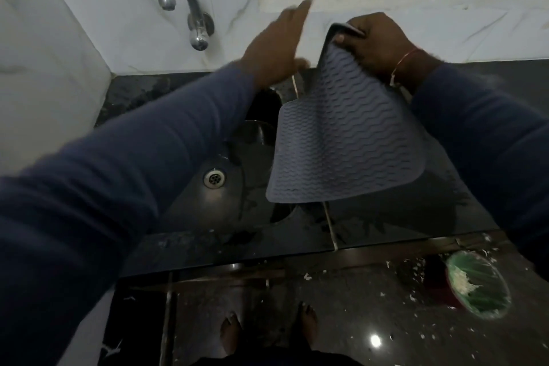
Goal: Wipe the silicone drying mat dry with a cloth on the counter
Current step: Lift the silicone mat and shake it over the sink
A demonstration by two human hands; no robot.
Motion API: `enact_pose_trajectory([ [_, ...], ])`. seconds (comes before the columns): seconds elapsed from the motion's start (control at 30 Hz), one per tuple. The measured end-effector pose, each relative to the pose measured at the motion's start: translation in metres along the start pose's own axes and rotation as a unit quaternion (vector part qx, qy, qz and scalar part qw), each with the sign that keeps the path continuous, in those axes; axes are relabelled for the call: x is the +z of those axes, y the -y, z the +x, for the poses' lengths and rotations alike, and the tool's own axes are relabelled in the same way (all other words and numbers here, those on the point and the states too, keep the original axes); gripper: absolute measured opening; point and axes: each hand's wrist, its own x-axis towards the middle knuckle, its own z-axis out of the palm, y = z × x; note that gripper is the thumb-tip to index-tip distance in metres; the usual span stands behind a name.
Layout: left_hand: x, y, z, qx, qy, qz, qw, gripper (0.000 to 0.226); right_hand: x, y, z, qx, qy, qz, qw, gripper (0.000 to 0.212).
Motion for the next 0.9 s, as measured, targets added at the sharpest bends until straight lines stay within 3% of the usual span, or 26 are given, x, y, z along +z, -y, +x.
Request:
enact_pose_trajectory([
  [0.07, -0.022, -0.019, 0.02, 0.085, -0.008, 0.045, 0.995, 0.086, 0.0, 0.014, -0.001, -0.016, 0.012, 0.006, 1.0, 0.022],
  [0.17, -0.041, -0.034, 0.031, 0.145, 0.028, 0.146, 0.978, 0.049, -0.001, 0.027, -0.005, -0.023, 0.016, -0.025, 0.999, 0.024],
  [0.27, -0.049, -0.034, 0.03, 0.146, 0.043, 0.201, 0.968, 0.03, -0.002, 0.032, -0.011, -0.031, 0.013, -0.004, 0.999, 0.024],
  [0.37, -0.049, -0.02, 0.024, 0.131, 0.027, 0.185, 0.974, 0.027, 0.0, 0.029, -0.018, -0.011, 0.034, -0.002, 0.999, 0.039],
  [0.43, -0.055, -0.006, 0.018, 0.103, 0.014, 0.151, 0.983, 0.025, 0.008, 0.019, -0.032, 0.035, 0.114, 0.012, 0.993, 0.043],
  [0.53, -0.068, 0.024, 0.008, 0.064, 0.003, 0.108, 0.992, 0.02, 0.034, -0.005, -0.06, 0.102, 0.219, -0.036, 0.97, 0.026],
  [0.63, -0.076, 0.052, -0.008, 0.015, 0.023, 0.085, 0.996, 0.013, 0.055, -0.022, -0.061, 0.126, 0.192, -0.024, 0.973, 0.024],
  [0.8, -0.088, 0.083, -0.037, -0.053, 0.052, 0.109, 0.991, 0.025, 0.06, -0.009, -0.026, 0.09, 0.097, -0.069, 0.989, 0.018],
  [0.9, -0.099, 0.094, -0.051, -0.077, 0.067, 0.117, 0.988, 0.019, 0.056, 0.007, -0.007, 0.057, 0.077, -0.103, 0.99, 0.021],
])
